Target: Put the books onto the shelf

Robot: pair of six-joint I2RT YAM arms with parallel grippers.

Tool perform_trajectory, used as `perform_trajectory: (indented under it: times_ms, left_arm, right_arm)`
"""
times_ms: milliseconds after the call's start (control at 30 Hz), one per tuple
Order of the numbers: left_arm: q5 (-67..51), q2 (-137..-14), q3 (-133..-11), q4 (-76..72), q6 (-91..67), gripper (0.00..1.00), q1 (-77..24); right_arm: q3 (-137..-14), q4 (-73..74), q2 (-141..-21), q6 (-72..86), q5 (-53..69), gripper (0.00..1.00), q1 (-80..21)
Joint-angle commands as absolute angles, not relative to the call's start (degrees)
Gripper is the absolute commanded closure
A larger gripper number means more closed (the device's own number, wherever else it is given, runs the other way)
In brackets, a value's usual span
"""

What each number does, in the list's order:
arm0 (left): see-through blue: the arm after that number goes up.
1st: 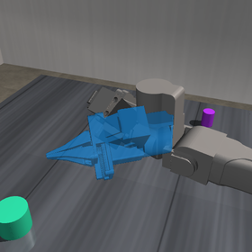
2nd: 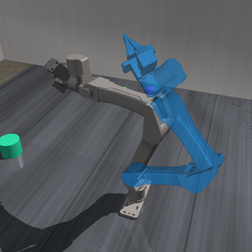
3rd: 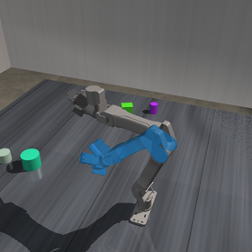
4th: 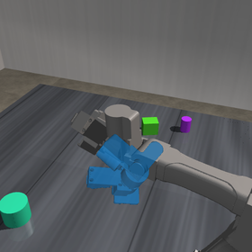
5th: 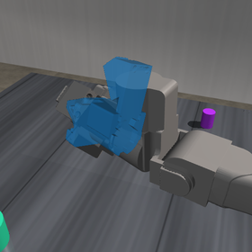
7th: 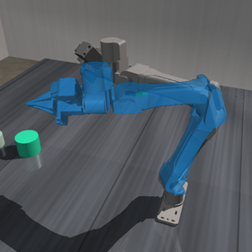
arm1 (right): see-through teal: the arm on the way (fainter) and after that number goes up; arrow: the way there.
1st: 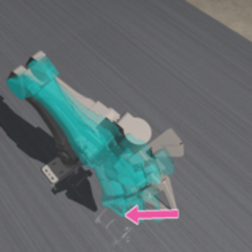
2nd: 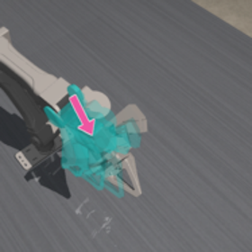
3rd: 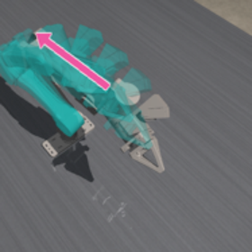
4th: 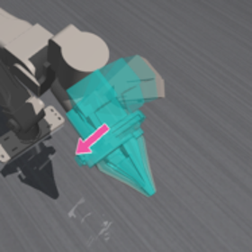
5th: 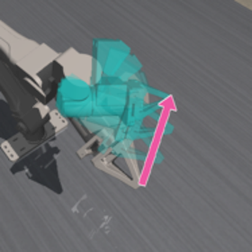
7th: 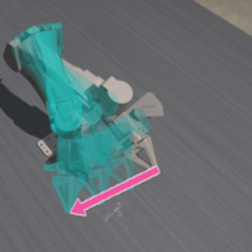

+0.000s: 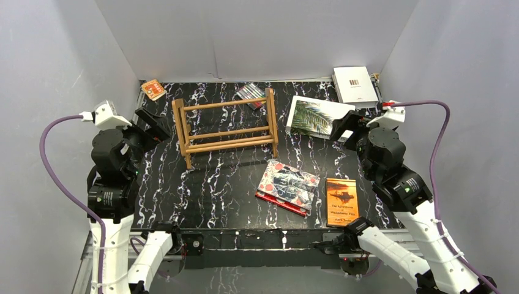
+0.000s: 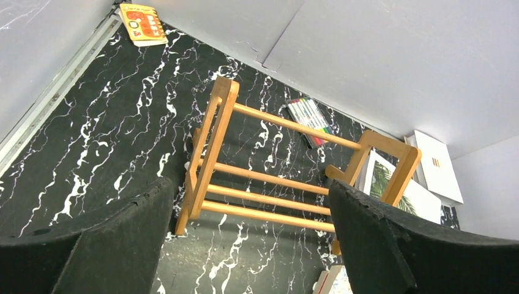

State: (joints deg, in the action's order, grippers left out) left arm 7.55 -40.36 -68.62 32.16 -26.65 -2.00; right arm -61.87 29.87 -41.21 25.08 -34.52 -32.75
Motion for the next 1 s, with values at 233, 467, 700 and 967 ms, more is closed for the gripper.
perform_trajectory:
  times_ms: [233, 467, 700, 967]
  left_arm:
    - [6.62, -38.05, -64.02, 30.25, -28.07, 0.03, -2.64]
    - [-17.95, -38.75, -59.28, 23.39, -25.32, 0.05, -2.90]
    - [-26.71, -38.90, -57.52, 20.24, -24.28, 0.05, -3.46]
    - [-27.24, -39.51, -57.71, 20.20, -23.24, 0.05, -4.51]
  right_arm:
    - [-59.72, 26.06, -41.00, 28.12, -34.85, 0.01, -32.86]
    - [-57.27, 20.65, -46.28, 26.38, -29.29, 0.01, -32.84]
    - [-58.56, 16.66, -57.96, 23.22, -23.23, 0.01, -30.76]
    - [-56.67, 14.18, -66.95, 34.26, 10.79, 0.01, 1.49]
